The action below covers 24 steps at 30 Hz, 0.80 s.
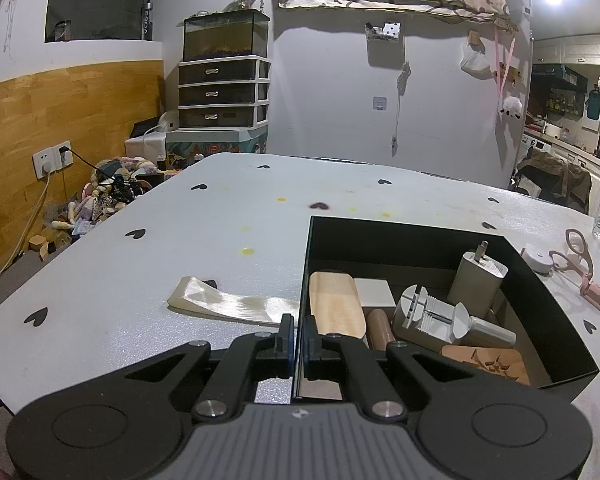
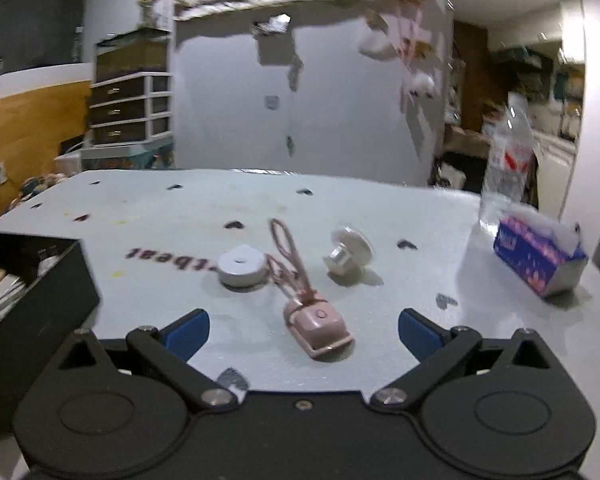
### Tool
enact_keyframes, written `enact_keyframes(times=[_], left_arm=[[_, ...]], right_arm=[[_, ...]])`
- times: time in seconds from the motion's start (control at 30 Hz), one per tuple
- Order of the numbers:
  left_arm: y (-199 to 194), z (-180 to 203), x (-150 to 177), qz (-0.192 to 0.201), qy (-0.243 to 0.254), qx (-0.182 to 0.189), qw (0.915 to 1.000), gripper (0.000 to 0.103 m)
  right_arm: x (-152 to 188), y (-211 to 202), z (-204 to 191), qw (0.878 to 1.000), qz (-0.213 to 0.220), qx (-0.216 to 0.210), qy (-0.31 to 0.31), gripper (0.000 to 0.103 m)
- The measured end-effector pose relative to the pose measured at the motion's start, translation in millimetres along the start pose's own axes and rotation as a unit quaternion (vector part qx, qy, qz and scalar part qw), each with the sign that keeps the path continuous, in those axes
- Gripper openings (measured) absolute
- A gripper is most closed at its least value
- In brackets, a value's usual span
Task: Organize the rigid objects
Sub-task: 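Move the right tool to the pink scissors-shaped device and grasp it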
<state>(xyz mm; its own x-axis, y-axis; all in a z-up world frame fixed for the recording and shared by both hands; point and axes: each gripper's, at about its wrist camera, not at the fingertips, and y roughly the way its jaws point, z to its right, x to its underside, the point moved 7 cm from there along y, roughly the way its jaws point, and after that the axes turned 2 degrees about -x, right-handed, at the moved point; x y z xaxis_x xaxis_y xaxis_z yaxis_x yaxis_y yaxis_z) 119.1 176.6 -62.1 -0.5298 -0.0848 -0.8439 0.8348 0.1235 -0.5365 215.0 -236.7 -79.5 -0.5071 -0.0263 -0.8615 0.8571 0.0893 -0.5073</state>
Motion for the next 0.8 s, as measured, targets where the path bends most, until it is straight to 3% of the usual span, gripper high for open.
enact_keyframes(times=[0.17, 0.4, 0.57, 0.63, 0.77, 0.8], left_arm=[[0, 0, 0, 0.0, 0.0, 0.0, 1.0, 0.003], [0, 0, 0, 0.0, 0.0, 0.0, 1.0, 0.004], [0, 0, 0, 0.0, 0.0, 0.0, 1.0, 0.004], [0, 0, 0, 0.0, 0.0, 0.0, 1.0, 0.004], [0, 0, 0, 0.0, 0.0, 0.001, 1.0, 0.004], [0, 0, 0, 0.0, 0.0, 0.0, 1.0, 0.004]], right_arm=[[7, 28, 4, 0.999, -0.035, -0.002, 0.032, 0.102], [7, 64, 6, 0.99, -0.074, -0.004, 0.123, 0.091], [6, 75, -3, 0.991, -0.06, 0.04, 0.111, 0.09], [6, 77, -5, 0.992, -0.054, 0.061, 0.097, 0.085], [5, 77, -5, 0.992, -0.045, 0.089, 0.076, 0.054], [4, 77, -5, 0.992, -0.043, 0.086, 0.077, 0.054]])
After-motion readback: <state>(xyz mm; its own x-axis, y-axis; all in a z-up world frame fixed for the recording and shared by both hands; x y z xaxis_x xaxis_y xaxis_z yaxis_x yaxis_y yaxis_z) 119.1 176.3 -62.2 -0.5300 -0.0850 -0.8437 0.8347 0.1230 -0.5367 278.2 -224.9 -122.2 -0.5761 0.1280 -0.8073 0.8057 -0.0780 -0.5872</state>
